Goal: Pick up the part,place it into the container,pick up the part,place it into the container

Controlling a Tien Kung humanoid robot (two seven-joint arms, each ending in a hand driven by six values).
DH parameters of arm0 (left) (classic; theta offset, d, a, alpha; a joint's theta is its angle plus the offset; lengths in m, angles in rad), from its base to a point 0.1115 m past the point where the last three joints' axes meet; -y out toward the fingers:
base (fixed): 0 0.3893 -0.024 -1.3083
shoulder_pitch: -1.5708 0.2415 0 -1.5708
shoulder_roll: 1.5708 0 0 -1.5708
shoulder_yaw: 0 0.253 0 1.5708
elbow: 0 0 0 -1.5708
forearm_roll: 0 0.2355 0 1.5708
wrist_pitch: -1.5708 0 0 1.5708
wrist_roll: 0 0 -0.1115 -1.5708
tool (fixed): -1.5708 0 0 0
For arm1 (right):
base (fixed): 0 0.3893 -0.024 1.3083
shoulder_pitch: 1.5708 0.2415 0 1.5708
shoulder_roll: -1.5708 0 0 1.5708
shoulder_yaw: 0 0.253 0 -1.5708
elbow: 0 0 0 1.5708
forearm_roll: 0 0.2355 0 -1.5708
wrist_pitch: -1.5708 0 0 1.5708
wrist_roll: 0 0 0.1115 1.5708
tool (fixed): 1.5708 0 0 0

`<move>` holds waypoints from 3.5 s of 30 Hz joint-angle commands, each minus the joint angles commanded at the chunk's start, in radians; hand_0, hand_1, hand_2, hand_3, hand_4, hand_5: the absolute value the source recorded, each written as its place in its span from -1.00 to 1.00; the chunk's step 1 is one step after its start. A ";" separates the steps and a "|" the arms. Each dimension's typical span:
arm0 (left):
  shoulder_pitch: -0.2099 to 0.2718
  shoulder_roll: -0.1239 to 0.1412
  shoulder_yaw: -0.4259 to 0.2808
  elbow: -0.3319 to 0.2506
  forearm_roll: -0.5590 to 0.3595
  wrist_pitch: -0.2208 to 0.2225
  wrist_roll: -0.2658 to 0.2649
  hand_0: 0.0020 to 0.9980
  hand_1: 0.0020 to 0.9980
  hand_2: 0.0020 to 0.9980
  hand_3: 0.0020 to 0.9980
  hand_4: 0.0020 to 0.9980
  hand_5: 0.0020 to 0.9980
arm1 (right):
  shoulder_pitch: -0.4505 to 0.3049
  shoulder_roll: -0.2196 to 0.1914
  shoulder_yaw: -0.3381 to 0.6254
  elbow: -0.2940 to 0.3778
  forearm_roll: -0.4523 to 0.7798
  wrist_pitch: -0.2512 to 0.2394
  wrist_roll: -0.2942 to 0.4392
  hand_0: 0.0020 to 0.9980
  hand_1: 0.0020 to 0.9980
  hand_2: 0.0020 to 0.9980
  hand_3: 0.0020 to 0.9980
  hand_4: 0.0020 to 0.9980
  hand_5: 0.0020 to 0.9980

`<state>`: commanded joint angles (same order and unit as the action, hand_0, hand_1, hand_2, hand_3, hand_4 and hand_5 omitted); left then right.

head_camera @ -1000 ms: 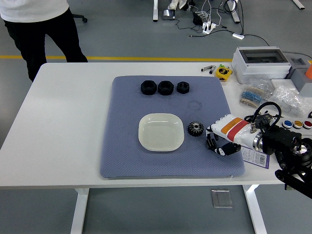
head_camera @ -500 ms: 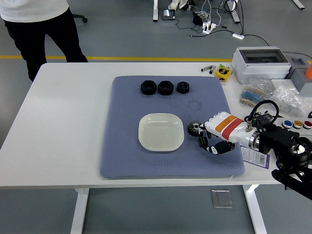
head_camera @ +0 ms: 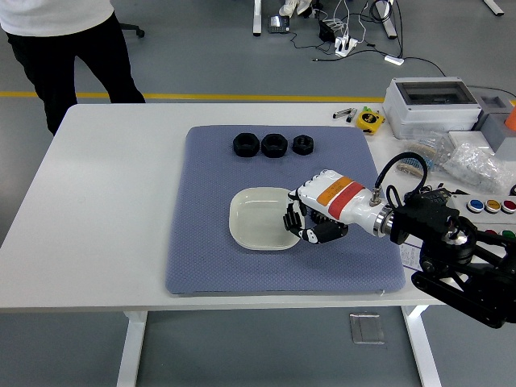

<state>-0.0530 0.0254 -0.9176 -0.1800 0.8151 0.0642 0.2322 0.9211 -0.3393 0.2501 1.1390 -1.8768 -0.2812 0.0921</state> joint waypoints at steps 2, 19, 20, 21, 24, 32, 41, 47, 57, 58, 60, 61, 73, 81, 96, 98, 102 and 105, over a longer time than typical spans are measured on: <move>-0.002 0.001 0.012 0.000 -0.017 0.003 -0.003 0.67 0.54 0.62 0.16 -0.02 0.55 | 0.018 0.030 -0.009 -0.025 0.005 0.000 -0.020 -0.71 -0.38 -0.15 -0.06 0.23 -0.34; -0.014 0.005 0.079 0.000 -0.083 0.012 -0.015 0.67 0.54 0.62 0.17 -0.01 0.54 | 0.092 0.187 -0.120 -0.176 -0.084 0.032 -0.177 -0.60 -0.26 0.17 0.39 0.75 -0.35; -0.014 0.006 0.082 0.000 -0.086 0.012 -0.015 0.67 0.54 0.62 0.17 -0.01 0.54 | 0.094 0.188 -0.123 -0.176 -0.092 0.037 -0.179 -0.60 -0.26 0.17 0.39 0.75 -0.35; -0.015 0.006 0.083 0.000 -0.086 0.012 -0.015 0.67 0.54 0.62 0.17 -0.01 0.54 | 0.095 0.189 -0.126 -0.177 -0.096 0.040 -0.179 -0.60 -0.26 0.17 0.39 0.75 -0.35; -0.015 0.006 0.082 0.000 -0.085 0.012 -0.015 0.67 0.54 0.62 0.16 -0.01 0.54 | 0.097 0.190 -0.130 -0.180 -0.099 0.041 -0.177 -0.53 -0.23 0.36 0.70 1.00 -0.26; -0.013 0.006 0.078 0.000 -0.082 0.011 -0.014 0.67 0.54 0.62 0.17 -0.01 0.53 | 0.094 0.177 -0.124 -0.178 -0.093 0.039 -0.175 -0.53 -0.23 0.38 0.71 1.00 -0.22; -0.010 0.007 0.065 0.000 -0.073 0.009 -0.014 0.67 0.54 0.61 0.17 -0.01 0.52 | 0.096 0.098 -0.047 -0.090 -0.108 0.034 -0.200 -0.53 -0.24 0.34 0.64 1.00 -0.21; -0.009 0.009 0.062 0.000 -0.068 0.009 -0.012 0.67 0.54 0.61 0.17 -0.01 0.52 | 0.102 0.057 -0.010 -0.084 -0.099 0.053 -0.207 -0.54 -0.24 0.33 0.62 1.00 -0.20; -0.012 0.008 0.059 0.000 -0.074 0.011 -0.014 0.67 0.54 0.61 0.17 -0.01 0.52 | 0.080 0.059 -0.090 -0.197 -0.090 0.105 -0.193 -0.53 -0.23 0.33 0.61 1.00 -0.18; -0.013 0.007 0.057 0.000 -0.072 0.011 -0.014 0.67 0.54 0.61 0.17 -0.01 0.52 | 0.079 0.059 -0.094 -0.200 -0.088 0.106 -0.191 -0.53 -0.22 0.32 0.60 1.00 -0.17; -0.013 0.007 0.054 0.000 -0.070 0.011 -0.014 0.67 0.54 0.61 0.17 -0.01 0.52 | 0.080 0.060 -0.104 -0.204 -0.084 0.107 -0.185 -0.53 -0.22 0.32 0.60 1.00 -0.17; -0.013 0.007 0.053 0.000 -0.069 0.011 -0.014 0.67 0.54 0.61 0.17 -0.01 0.52 | 0.081 0.061 -0.108 -0.207 -0.083 0.108 -0.184 -0.53 -0.22 0.32 0.60 1.00 -0.17; -0.018 0.005 0.045 0.000 -0.056 0.010 -0.011 0.67 0.54 0.61 0.17 0.00 0.52 | 0.074 0.084 -0.126 -0.262 -0.042 0.088 -0.177 -0.54 -0.23 0.23 0.28 1.00 -0.16; -0.020 0.005 0.040 0.000 -0.044 0.010 -0.006 0.67 0.54 0.61 0.17 0.00 0.51 | 0.078 0.111 -0.137 -0.332 0.013 0.079 -0.177 -0.55 -0.24 0.20 0.22 0.97 -0.15; -0.024 0.008 0.042 0.000 -0.038 0.011 -0.006 0.67 0.54 0.61 0.17 0.00 0.52 | 0.086 0.133 -0.145 -0.341 0.048 0.083 -0.179 -0.56 -0.23 0.19 0.18 0.91 -0.15; -0.023 0.006 0.041 0.000 -0.042 0.014 -0.007 0.67 0.54 0.61 0.17 0.00 0.52 | 0.086 0.138 -0.148 -0.342 0.052 0.086 -0.178 -0.56 -0.23 0.19 0.18 0.91 -0.15; -0.024 0.006 0.044 0.000 -0.044 0.014 -0.008 0.67 0.54 0.61 0.17 0.00 0.52 | 0.088 0.148 -0.164 -0.355 0.063 0.092 -0.178 -0.56 -0.24 0.17 0.16 0.87 -0.16; -0.024 0.006 0.033 0.000 -0.030 0.013 -0.005 0.67 0.54 0.61 0.17 0.00 0.52 | 0.088 0.155 -0.171 -0.370 0.073 0.093 -0.178 -0.56 -0.24 0.17 0.16 0.87 -0.16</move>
<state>-0.0767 0.0311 -0.8848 -0.1800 0.7853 0.0775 0.2267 1.0088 -0.1844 0.0793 0.7690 -1.8035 -0.1882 -0.0858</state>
